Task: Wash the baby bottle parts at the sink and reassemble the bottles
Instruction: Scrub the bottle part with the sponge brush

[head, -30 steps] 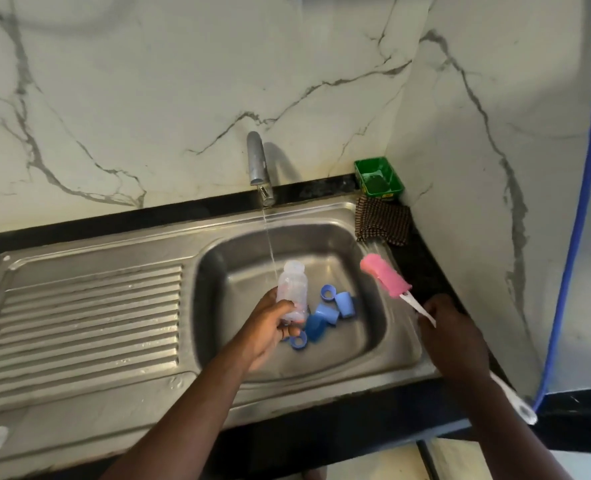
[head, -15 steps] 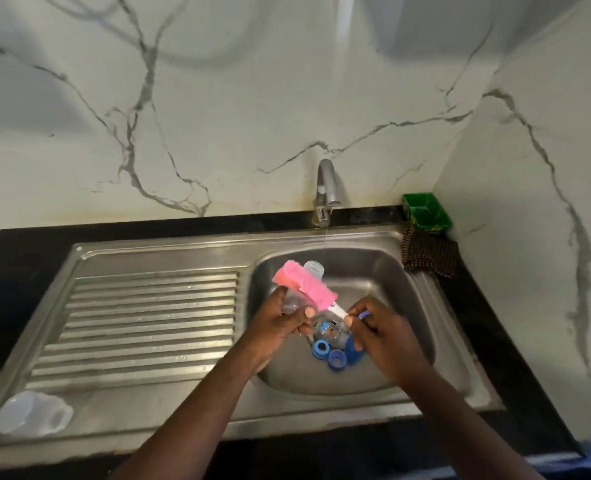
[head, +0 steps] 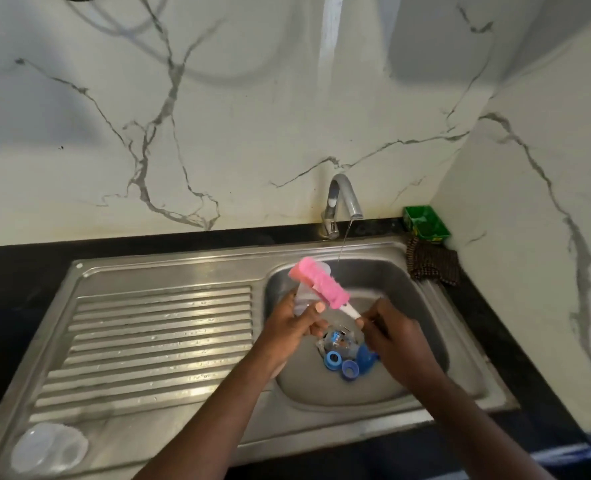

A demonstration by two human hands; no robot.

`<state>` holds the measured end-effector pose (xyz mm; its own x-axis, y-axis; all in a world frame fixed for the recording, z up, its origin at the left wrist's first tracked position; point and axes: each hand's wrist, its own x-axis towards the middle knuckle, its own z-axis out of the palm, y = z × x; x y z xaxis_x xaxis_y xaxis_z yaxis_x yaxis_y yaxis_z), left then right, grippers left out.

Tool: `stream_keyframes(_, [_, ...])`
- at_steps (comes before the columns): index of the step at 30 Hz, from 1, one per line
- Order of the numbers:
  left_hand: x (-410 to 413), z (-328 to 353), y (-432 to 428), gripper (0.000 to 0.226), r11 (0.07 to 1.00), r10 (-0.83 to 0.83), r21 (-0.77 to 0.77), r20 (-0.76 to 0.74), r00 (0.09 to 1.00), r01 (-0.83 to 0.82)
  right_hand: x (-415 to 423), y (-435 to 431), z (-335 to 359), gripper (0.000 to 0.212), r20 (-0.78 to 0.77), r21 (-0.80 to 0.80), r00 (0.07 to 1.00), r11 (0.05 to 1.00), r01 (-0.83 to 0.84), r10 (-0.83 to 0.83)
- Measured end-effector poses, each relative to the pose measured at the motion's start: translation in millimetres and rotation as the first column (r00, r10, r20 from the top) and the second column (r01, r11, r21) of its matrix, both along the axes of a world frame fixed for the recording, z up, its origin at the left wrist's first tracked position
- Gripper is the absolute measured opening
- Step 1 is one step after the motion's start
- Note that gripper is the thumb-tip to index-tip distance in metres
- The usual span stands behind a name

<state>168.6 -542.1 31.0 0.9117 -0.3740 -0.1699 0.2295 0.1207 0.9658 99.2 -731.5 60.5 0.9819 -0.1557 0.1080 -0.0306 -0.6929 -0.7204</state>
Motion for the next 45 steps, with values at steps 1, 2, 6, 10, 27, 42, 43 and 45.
stream_keyframes(1, [1.2, 0.4, -0.3, 0.046, 1.0, -0.018, -0.018, 0.0, 1.0, 0.018, -2.6, 1.9, -0.8, 0.029, -0.013, 0.004, 1.0, 1.0, 0.003, -0.003])
stream_keyframes(2, [2.1, 0.8, -1.0, 0.044, 0.999, -0.042, -0.035, -0.003, 0.999, 0.042, -3.6, 1.8, -1.9, 0.03, -0.015, 0.009, 0.999, 0.999, 0.041, -0.041])
stream_keyframes(6, [-0.8, -0.2, -9.1, 0.048, 0.994, -0.089, -0.059, -0.037, 0.995, 0.087, -9.3, -4.7, 1.4, 0.031, 0.015, 0.02, 0.988, 0.988, 0.151, -0.151])
stream_keyframes(10, [-2.4, 0.5, -12.7, 0.05, 0.988, -0.122, -0.102, -0.061, 0.991, 0.115, -15.8, -9.7, -0.6, 0.029, 0.023, 0.006, 0.994, 0.994, 0.105, -0.105])
stream_keyframes(27, [-8.0, 23.1, -77.7, 0.03, 0.909, -0.045, -0.402, -0.356, 0.934, -0.109, -7.4, -80.5, 2.5, 0.027, 0.093, 0.085, 0.99, 0.991, 0.1, -0.108])
stream_keyframes(42, [-9.0, 35.4, -89.6, 0.037, 0.906, 0.043, -0.375, -0.375, 0.926, -0.194, 1.0, -97.0, 3.8, 0.017, 0.111, 0.077, 0.993, 0.997, 0.023, -0.031])
stream_keyframes(43, [-9.3, 36.5, -89.1, 0.038, 0.896, 0.044, -0.393, -0.388, 0.921, -0.208, 1.4, -95.7, 5.1, 0.013, 0.111, 0.085, 0.994, 0.996, -0.025, 0.015])
stream_keyframes(45, [-9.7, 39.1, -87.6, 0.039, 0.871, 0.026, -0.441, -0.398, 0.917, -0.217, -0.5, -92.1, 5.7, 0.011, 0.116, 0.063, 0.986, 0.99, -0.124, 0.116])
